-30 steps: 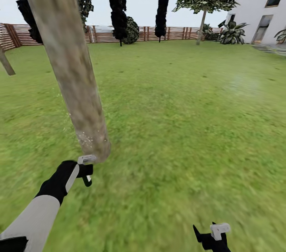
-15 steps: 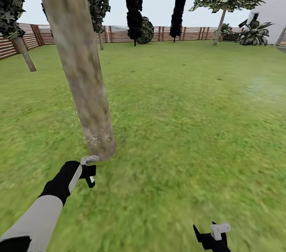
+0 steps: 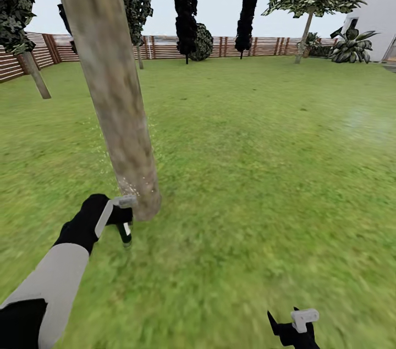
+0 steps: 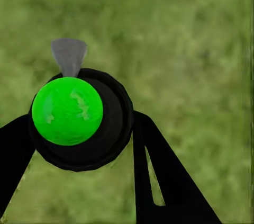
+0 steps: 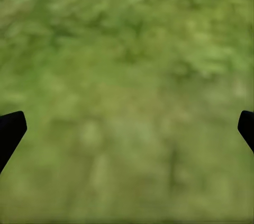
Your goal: In the garden, pick up the pesticide atomizer on the floor and spray pesticide onto both trees until each tree trunk is fully covered.
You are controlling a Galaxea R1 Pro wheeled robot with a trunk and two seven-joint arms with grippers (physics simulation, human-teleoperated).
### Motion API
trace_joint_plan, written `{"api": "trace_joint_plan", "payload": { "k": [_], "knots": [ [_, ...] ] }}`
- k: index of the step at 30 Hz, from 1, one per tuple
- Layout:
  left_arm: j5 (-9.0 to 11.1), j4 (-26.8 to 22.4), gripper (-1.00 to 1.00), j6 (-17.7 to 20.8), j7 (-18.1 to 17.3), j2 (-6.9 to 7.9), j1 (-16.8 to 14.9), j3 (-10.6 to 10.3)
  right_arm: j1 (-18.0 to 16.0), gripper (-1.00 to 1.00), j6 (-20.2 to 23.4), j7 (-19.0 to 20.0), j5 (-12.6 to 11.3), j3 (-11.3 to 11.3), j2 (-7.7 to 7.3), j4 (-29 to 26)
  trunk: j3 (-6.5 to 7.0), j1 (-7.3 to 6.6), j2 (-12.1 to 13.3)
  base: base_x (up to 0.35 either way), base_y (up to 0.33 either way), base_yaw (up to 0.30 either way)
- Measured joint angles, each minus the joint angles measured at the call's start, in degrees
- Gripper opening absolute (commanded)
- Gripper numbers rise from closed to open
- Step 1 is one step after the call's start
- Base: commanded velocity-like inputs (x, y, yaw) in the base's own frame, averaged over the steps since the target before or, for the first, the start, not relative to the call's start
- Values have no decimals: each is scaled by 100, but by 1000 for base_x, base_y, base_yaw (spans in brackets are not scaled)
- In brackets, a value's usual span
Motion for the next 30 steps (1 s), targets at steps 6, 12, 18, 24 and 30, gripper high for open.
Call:
{"api": "trace_joint_plan", "payload": {
  "k": [6,12,18,24,30],
  "knots": [
    [64,-14,-100,101,-9,179,-309,-43,0,100,0,0,0,0,0,1,-1,1,0,0,0,0],
    [37,-228,-100,204,-7,90,-482,-217,0,100,0,0,1,0,0,6,-1,1,0,0,0,0],
    [62,-254,-100,207,-8,317,-505,-218,0,100,0,0,0,0,0,4,-1,1,0,-89,0,0],
    [50,-678,-100,220,-8,98,-522,-228,0,100,0,0,1,0,0,4,-1,0,0,-22,0,0],
    [53,-712,-100,225,-9,282,-514,-227,0,100,0,0,1,0,0,6,-1,1,0,-26,-9,0]
  ]
}}
